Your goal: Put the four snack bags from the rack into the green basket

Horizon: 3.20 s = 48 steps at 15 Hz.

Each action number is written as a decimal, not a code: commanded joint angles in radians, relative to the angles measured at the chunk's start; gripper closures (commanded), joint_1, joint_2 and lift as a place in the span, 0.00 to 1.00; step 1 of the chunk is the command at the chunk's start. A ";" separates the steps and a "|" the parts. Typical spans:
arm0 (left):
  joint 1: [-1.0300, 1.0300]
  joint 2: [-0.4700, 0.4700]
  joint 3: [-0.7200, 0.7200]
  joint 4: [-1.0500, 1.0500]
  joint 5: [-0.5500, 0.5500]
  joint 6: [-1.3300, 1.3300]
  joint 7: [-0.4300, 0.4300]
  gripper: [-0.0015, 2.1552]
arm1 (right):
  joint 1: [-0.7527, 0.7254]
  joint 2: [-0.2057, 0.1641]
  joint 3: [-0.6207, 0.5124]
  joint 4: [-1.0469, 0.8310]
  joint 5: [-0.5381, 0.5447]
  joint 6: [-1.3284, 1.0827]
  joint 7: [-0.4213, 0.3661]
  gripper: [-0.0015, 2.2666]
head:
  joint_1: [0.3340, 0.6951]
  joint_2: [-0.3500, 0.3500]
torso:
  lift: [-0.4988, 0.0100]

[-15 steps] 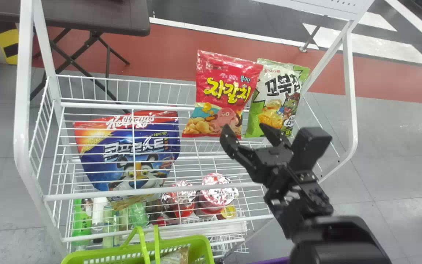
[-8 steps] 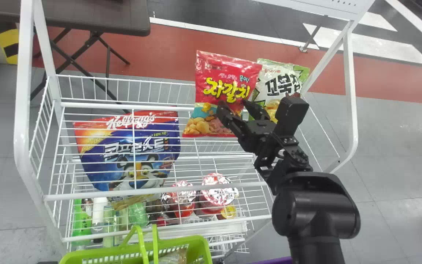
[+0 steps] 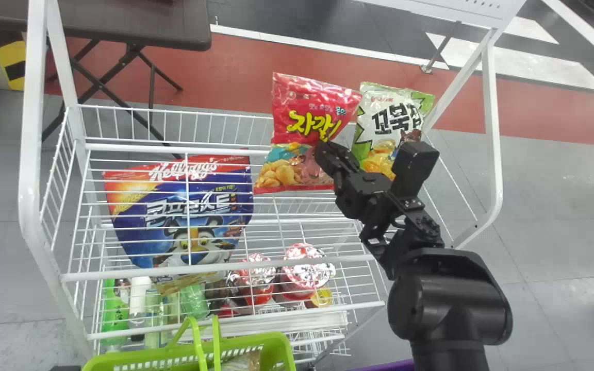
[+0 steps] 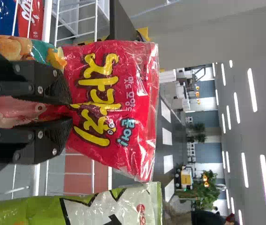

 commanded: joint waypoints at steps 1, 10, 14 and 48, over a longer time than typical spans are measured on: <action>-0.002 -0.002 0.001 0.002 0.001 0.001 0.000 0.88 | 0.012 -0.001 -0.017 -0.001 -0.025 -0.031 0.005 0.99 | 1.00 0.00 | 0.97; 0.008 0.000 0.004 -0.006 0.003 0.001 -0.002 0.88 | 0.391 0.023 -0.147 -0.487 -0.239 0.227 0.107 0.99 | 1.00 0.00 | 0.97; 0.021 -0.005 0.017 -0.009 0.009 -0.011 -0.002 0.88 | 0.454 0.057 -0.299 -0.591 -0.373 0.711 0.211 0.99 | 1.00 0.00 | 0.97; 0.026 -0.008 0.004 -0.011 0.009 -0.045 -0.011 0.88 | 0.492 0.040 0.026 -0.404 -0.196 0.997 0.217 0.00 | 1.00 0.00 | 0.97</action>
